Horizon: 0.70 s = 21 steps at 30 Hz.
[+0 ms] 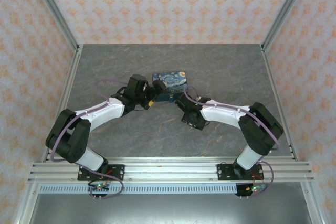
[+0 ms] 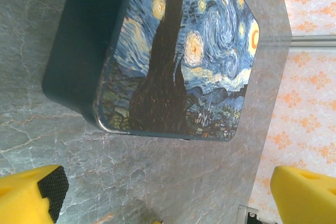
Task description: Unlock a padlock with a key
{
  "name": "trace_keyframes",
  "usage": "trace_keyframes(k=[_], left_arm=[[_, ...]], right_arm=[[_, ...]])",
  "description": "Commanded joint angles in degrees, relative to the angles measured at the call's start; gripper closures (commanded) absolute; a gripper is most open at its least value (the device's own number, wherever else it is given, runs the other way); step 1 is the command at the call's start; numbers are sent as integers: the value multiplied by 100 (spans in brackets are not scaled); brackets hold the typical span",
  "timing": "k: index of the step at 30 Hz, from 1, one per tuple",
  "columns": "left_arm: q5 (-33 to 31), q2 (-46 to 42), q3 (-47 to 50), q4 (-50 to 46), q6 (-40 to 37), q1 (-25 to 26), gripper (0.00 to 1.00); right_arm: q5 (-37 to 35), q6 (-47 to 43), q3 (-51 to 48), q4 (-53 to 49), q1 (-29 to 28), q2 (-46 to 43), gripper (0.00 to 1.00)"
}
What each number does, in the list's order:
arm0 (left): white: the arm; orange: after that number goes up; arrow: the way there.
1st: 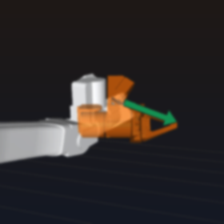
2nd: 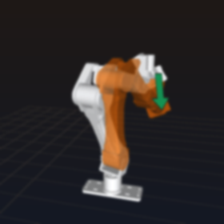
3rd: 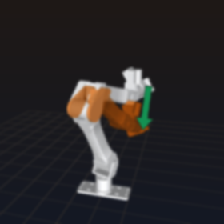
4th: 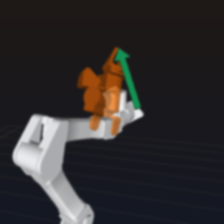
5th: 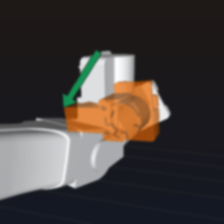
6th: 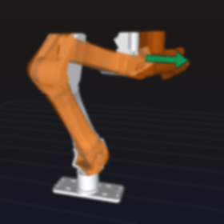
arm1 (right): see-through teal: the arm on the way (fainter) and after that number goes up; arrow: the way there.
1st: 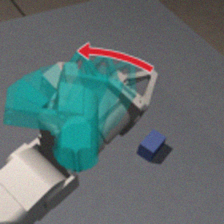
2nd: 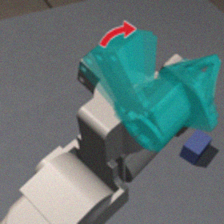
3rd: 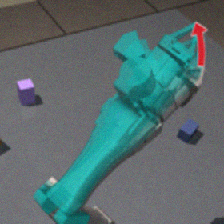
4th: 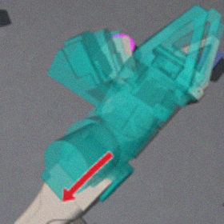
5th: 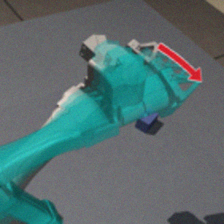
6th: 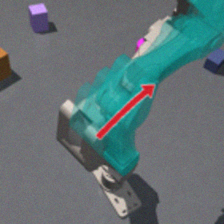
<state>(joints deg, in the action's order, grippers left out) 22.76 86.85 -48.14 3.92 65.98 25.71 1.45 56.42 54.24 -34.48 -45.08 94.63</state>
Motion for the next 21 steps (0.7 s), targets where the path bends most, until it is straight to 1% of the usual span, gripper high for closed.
trace_keyframes(k=[1, 12, 17, 21], left_arm=[[200, -2, 161, 304, -85, -114, 0], [413, 47, 410, 638, -32, -330, 0], [464, 112, 417, 715, 11, -340, 0], [466, 105, 394, 691, 21, -339, 0]], right_arm=[[-81, 237, 270, -304, -62, 271, 43], [160, 624, -19, -256, -227, 316, 51], [219, 712, -222, -112, -244, 268, 61], [250, 712, -315, 21, -238, 241, 74]])
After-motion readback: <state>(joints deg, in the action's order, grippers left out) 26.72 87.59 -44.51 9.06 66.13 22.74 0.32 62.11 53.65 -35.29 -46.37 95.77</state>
